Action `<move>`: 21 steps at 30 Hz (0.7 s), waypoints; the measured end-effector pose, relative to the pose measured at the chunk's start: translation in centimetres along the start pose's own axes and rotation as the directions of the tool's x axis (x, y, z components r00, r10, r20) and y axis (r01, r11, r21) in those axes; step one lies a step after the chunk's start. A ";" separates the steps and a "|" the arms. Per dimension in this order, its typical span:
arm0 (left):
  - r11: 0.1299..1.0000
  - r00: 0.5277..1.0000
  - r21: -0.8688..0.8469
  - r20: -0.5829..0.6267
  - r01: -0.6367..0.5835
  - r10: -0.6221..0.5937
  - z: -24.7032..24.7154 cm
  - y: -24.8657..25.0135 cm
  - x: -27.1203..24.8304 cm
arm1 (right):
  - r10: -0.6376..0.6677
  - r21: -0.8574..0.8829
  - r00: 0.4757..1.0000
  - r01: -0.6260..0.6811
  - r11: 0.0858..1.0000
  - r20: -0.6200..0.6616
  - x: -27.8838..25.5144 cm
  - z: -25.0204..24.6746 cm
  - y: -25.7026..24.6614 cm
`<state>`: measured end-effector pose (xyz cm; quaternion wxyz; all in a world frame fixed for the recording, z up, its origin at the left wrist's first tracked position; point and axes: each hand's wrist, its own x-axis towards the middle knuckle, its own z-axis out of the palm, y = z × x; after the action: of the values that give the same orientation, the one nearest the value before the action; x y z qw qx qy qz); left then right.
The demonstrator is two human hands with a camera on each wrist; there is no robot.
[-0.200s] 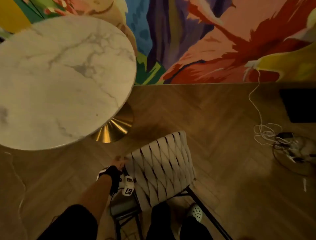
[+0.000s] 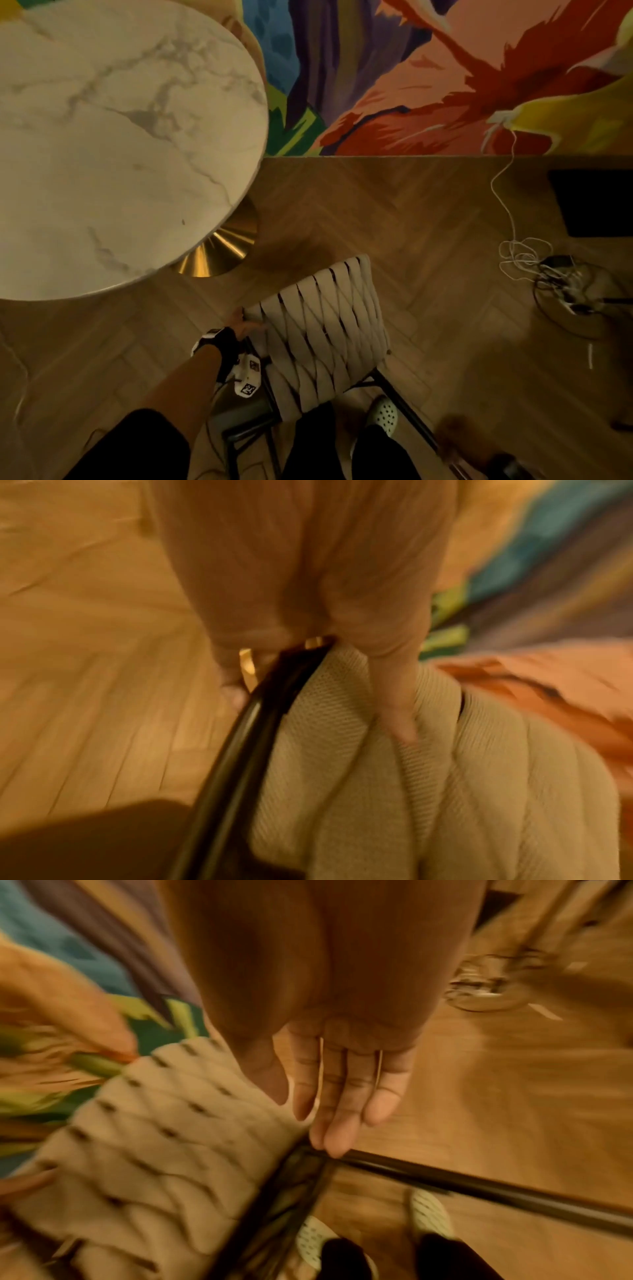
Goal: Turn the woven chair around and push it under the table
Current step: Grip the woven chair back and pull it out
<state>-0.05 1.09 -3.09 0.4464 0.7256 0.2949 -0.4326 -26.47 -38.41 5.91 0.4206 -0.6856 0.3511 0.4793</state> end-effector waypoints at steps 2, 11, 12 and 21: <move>0.990 0.998 0.140 0.061 -0.026 0.018 0.2 0.4 -0.3 | -0.058 -0.129 0.998 0.054 0.990 -0.028 0.7 0.1 -5.8; 0.889 0.917 0.315 0.327 -0.333 0.228 3.8 -1.6 -9.2 | -0.493 -0.807 0.813 0.498 0.316 0.309 1.5 3.2 -28.2; 0.863 0.898 0.324 0.345 -0.387 0.274 4.0 -1.9 -10.4 | -0.369 -0.856 0.849 0.472 0.211 0.377 1.7 3.6 -29.3; 0.793 0.854 0.328 0.292 -0.513 0.431 -2.9 1.7 -17.3 | -0.177 -0.839 0.939 0.343 0.422 0.295 1.0 1.1 -27.8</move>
<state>-5.40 2.28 13.65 0.4125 0.8030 -0.0368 -0.4286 -2.03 -26.36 11.44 0.1026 -0.8076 -0.0924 0.5733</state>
